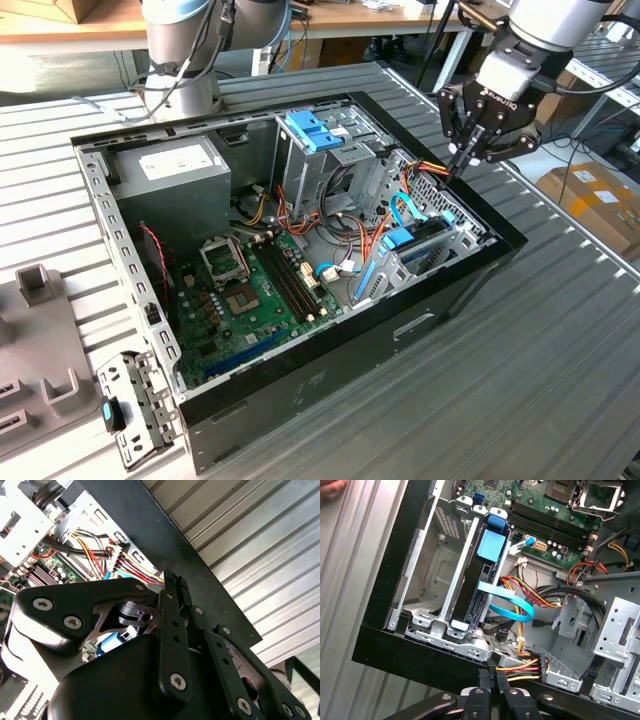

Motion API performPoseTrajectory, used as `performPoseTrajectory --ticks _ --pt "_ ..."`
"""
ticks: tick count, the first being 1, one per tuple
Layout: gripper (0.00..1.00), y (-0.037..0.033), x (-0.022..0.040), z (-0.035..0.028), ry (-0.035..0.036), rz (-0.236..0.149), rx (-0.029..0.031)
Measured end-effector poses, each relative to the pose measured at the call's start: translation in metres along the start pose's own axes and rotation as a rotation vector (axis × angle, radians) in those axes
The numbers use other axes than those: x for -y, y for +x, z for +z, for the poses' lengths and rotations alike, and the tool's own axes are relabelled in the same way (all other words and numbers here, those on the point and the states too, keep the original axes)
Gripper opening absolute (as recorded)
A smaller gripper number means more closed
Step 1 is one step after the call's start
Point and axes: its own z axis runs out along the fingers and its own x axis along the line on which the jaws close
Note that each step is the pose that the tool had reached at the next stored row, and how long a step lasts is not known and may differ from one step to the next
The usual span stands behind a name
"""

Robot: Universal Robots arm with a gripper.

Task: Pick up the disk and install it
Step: 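Insert the second disk wire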

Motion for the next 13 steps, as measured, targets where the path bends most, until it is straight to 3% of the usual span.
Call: performPoseTrajectory --ticks 4,8,13 --pt "0.17 -0.0002 -0.0007 0.0004 0.0010 0.040 -0.0018" --pt "0.17 -0.0009 -0.0027 0.0004 0.0014 0.057 -0.0025" --pt "0.17 -0.0036 -0.0111 0.0009 0.0017 0.071 -0.0031"
